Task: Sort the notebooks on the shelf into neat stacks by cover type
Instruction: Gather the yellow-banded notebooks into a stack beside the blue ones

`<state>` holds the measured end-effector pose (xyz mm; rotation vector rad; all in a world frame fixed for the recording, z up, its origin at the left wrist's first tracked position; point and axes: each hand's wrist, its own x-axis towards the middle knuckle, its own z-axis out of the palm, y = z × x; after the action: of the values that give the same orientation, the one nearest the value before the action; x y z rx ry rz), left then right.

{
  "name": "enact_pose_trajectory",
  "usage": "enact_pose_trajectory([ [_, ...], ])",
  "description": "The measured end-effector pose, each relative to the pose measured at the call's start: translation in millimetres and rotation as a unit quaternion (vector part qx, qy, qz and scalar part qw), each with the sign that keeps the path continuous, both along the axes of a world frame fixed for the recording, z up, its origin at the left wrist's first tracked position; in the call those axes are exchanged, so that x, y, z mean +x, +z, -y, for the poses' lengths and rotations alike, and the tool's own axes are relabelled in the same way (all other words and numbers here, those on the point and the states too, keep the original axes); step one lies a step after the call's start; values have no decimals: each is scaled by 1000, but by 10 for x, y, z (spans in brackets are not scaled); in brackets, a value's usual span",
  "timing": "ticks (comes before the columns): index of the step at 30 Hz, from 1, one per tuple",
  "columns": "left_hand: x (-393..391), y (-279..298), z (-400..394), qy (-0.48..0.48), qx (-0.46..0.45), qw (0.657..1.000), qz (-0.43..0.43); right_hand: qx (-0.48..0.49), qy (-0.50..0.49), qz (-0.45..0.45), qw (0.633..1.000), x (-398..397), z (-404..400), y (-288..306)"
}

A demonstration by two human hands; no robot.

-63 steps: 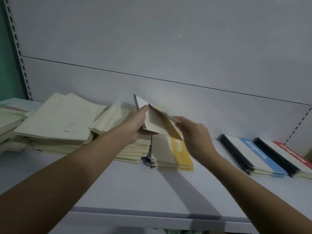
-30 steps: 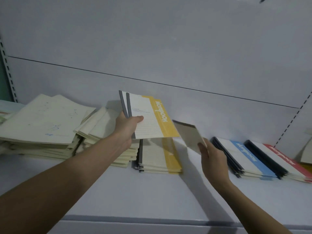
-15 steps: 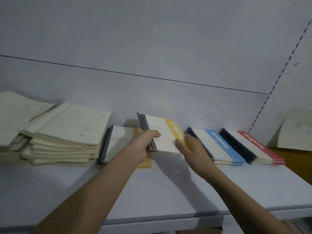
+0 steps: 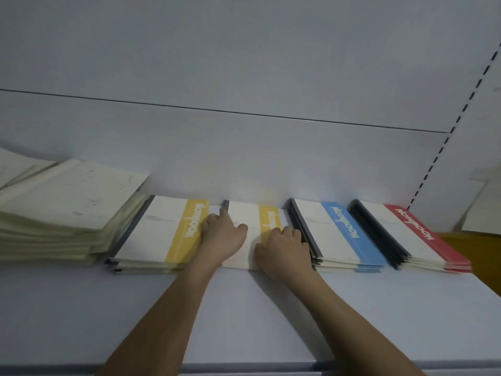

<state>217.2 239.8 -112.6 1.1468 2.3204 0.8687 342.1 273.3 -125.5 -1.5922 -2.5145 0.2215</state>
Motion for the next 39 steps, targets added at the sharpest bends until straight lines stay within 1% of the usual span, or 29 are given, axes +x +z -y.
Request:
enact_pose_trajectory([
  [2,-20,-59,-2,0,6,999,-32,-13,15,-4,1000,-55,-123,35],
  [4,-9,-72,13,-5,26,999,-26,-11,23,-8,1000,-128,-197,19],
  [7,2,-33,-1,-11,44,999,-18,21,18,-23,999,-178,-268,-73],
  [10,17,4,-31,-10,39,999,-5,25,22,-38,999,-156,-296,-130],
  [15,64,11,-53,-30,17,999,-40,30,32,-40,998,-166,-300,-131],
  [20,55,-52,-104,-36,26,997,-64,32,39,-35,998,-170,-337,-138],
  [25,16,-84,-96,-39,24,997,-62,35,34,-45,998,-166,-362,-144],
  [27,11,-87,-83,-44,40,996,-67,37,31,-68,997,-150,-402,-149],
  [29,1,-89,-70,-63,51,994,-69,47,34,-120,991,-119,-444,-134],
  [31,-23,-87,-64,-84,65,994,-31,62,46,-188,979,-91,-461,-116],
  [32,-33,-75,-66,-90,83,992,-15,64,51,-223,971,-83,-461,-110],
  [34,-33,-3,-63,-92,136,986,-14,66,62,-275,957,-87,-425,-112],
  [36,-6,76,-20,-83,187,979,-16,92,81,-290,949,-110,-344,-117],
  [39,30,215,94,-70,242,967,38,145,98,-290,941,-167,-215,-53],
])
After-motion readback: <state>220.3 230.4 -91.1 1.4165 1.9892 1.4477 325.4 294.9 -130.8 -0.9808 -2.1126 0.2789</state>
